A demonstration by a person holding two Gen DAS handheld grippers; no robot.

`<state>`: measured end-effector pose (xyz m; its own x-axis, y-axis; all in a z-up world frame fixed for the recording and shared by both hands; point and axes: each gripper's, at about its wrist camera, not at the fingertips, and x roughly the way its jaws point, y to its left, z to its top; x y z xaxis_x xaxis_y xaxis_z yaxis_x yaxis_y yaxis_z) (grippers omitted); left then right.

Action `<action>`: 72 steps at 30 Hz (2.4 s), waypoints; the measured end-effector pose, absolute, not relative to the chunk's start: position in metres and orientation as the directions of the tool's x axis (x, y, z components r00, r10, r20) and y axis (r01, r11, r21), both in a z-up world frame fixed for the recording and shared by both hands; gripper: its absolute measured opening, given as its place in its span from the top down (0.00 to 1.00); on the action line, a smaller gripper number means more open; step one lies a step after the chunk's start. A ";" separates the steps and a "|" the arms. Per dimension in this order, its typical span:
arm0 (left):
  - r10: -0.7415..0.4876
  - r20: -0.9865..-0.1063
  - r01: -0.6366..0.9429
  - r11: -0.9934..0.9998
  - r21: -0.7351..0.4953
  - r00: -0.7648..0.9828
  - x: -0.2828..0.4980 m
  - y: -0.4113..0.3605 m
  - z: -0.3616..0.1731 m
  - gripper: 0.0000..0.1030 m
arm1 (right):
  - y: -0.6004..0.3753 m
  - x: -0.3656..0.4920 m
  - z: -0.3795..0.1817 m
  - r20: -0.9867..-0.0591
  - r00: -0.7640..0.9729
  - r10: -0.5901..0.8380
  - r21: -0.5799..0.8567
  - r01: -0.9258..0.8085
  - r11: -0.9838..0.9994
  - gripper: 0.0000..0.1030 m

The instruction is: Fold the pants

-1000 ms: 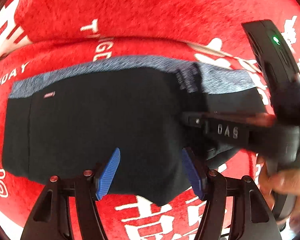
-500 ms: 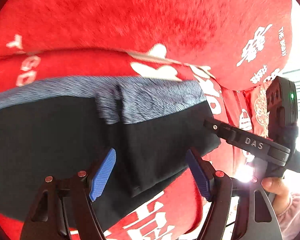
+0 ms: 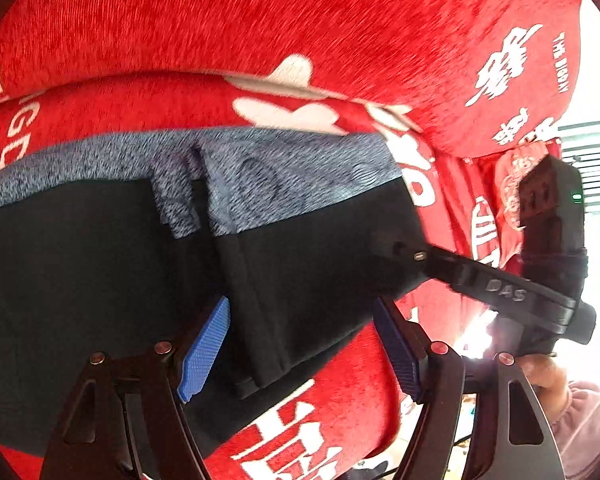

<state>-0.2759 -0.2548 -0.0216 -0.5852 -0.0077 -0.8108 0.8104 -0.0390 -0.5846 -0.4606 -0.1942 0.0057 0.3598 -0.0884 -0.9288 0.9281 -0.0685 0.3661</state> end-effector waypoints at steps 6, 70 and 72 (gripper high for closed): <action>-0.021 -0.793 0.793 -0.020 -0.609 -0.609 -0.273 -0.251 -0.020 0.28 | -0.191 -0.465 0.004 -0.926 0.366 -0.092 0.373 0.925 -0.074 0.58; -0.030 -0.999 0.967 0.252 -0.032 -0.026 -0.106 -0.152 -0.012 0.34 | -0.141 -0.296 0.022 -0.948 0.304 0.095 0.318 0.911 0.262 0.41; -0.028 -0.999 0.963 0.267 -0.033 -0.026 -0.102 -0.148 -0.014 0.34 | -0.140 -0.289 0.023 -0.951 0.293 0.096 0.309 0.909 0.280 0.38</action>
<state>-0.1017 -0.1482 -0.0136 -0.0262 -0.0279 -0.9993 0.9633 0.2666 -0.0327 -0.2885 -0.1405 0.0231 0.2931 0.0965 -0.9512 0.9092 0.2797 0.3085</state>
